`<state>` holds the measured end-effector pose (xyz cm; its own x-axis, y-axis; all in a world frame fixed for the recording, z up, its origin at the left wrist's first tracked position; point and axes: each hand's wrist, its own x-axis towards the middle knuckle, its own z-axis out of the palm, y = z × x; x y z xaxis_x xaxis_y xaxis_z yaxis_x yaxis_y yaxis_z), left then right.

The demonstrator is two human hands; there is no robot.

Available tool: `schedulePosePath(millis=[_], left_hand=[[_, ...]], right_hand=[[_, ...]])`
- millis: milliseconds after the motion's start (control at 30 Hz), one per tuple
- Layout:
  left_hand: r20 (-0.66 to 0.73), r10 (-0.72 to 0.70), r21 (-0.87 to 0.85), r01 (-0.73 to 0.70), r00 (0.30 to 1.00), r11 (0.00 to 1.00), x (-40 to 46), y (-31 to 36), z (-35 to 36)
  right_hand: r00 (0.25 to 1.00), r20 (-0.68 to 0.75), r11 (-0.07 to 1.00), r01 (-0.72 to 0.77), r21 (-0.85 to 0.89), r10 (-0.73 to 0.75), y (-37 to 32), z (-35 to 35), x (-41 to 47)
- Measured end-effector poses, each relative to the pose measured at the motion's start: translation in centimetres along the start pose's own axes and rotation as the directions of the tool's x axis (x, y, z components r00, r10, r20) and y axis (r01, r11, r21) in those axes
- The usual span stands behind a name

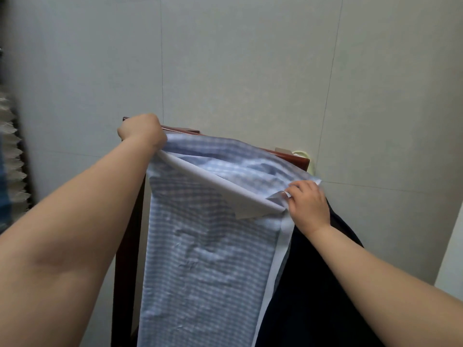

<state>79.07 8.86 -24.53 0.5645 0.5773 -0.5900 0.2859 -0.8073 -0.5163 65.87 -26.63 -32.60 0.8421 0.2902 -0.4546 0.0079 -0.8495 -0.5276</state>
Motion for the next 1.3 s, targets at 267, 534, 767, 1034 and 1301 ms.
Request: schedulePosePath(millis=[267,534,767,1034,1301], left_hand=[[-0.160,-0.232,-0.341,0.166,0.960,0.925,0.2,-0.8,1.2],[-0.479,0.323,-0.184,-0.453,0.817,0.872,-2.6,4.5,2.0],[0.267,-0.610,-0.903,0.414,0.746,0.111,-12.7,8.7,13.6],[0.755,-0.035,-0.652,0.756,0.655,0.057,-18.0,12.1,21.2],[0.701,-0.097,-0.698,0.708,0.706,0.108,-17.9,12.7,22.6]], right_hand=[[0.946,0.043,0.846,-0.308,0.435,0.322,2.7,-1.7,-2.6],[0.694,0.401,0.455,-0.706,0.543,0.598,4.1,-1.0,3.4],[0.676,0.339,0.381,-0.682,0.624,0.655,2.9,-1.4,5.0],[0.606,0.431,0.066,-0.626,0.777,0.669,3.0,0.1,1.9],[0.975,-0.182,0.861,-0.021,0.507,0.131,-1.5,-1.8,0.5]])
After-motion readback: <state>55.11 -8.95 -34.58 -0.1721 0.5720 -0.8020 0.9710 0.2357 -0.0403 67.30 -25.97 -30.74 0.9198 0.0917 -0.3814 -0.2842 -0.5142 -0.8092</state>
